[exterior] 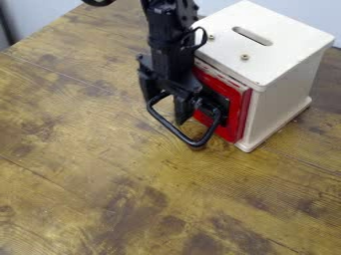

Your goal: Close the drawer

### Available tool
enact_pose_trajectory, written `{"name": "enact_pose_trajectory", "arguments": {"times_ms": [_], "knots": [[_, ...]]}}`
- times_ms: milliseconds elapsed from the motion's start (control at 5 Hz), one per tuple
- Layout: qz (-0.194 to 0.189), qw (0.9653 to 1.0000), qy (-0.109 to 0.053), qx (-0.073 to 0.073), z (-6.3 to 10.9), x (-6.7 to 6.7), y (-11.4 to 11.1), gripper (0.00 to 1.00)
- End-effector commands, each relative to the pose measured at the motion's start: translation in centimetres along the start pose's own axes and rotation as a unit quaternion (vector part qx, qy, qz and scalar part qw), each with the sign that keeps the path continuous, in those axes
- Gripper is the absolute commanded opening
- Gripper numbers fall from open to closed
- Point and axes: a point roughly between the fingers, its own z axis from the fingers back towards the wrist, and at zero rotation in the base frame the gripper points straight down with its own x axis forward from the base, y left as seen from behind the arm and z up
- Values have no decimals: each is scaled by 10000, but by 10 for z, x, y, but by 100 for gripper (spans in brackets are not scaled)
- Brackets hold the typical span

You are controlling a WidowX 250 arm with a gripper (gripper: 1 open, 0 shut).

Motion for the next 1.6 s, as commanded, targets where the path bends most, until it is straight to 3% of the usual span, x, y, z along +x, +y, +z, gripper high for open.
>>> {"name": "enact_pose_trajectory", "arguments": {"times_ms": [0,400,600,800,1200,1400], "knots": [[-93,9986,-507,126,18,6,-18,100],[54,9975,-708,32,36,20,-12,100],[142,9968,-788,40,36,28,-23,100],[235,9968,-763,28,40,35,-34,100],[440,9963,-737,36,44,31,-34,100],[661,9949,-754,62,57,26,-22,100]]}}
